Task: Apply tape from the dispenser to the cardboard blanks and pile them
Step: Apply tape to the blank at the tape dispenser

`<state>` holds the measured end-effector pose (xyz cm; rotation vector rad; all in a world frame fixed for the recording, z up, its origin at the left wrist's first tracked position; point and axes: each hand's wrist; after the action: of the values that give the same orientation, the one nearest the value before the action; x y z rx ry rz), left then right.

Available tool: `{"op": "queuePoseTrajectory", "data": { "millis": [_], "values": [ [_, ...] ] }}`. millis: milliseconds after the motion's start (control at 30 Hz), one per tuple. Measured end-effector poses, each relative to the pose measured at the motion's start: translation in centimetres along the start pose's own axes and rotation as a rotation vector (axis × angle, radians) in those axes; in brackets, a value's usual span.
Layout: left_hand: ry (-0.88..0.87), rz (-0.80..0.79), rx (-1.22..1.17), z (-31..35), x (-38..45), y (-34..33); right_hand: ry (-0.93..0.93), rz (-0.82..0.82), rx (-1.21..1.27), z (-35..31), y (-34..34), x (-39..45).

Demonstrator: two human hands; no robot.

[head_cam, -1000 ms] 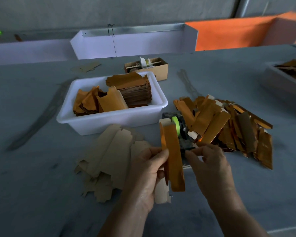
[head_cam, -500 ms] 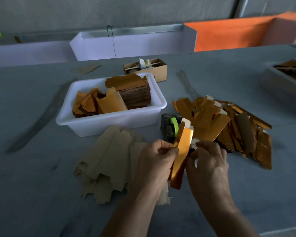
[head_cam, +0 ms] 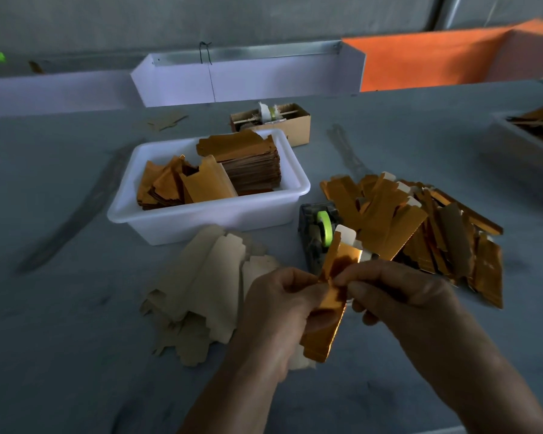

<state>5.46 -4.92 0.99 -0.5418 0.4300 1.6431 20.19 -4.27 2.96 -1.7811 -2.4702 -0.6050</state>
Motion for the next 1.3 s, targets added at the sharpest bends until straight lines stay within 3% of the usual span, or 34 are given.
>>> {"op": "queuePoseTrajectory", "data": {
  "millis": [133, 267, 700, 1000, 1167, 1300],
  "values": [
    [0.030, -0.051, -0.012, 0.1, -0.5, 0.2, 0.036, -0.058, -0.109, 0.1, -0.3, 0.1],
    [0.029, -0.057, -0.031, 0.1, -0.7, 0.1, 0.048, -0.002, -0.222, 0.3, -0.3, 0.1],
    [0.064, -0.202, -0.049, 0.1, -1.4, 0.4, -0.017, 0.043, -0.302, 0.5, -0.4, 0.0],
    [-0.078, 0.041, -0.017, -0.9, -1.8, -0.7, 0.003, 0.068, -0.520, -0.3, -1.4, 0.0],
    [-0.396, 0.335, 0.172, -2.0, -2.0, -2.1, -0.023, 0.148, -0.635, -1.1, -1.8, -0.2],
    [-0.504, 0.380, 0.137, -2.4, -2.2, -2.3, -0.038, 0.142, -0.721, -1.3, -1.5, -0.2]
  ]
}}
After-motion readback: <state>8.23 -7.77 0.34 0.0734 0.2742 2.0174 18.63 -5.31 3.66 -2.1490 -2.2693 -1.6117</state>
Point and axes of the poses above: each hand's wrist, its own x-axis towards the middle knuckle, its own y-axis out of the back of the hand, z = x × y, and after that the axes turned 14 degrees about y, right-handed
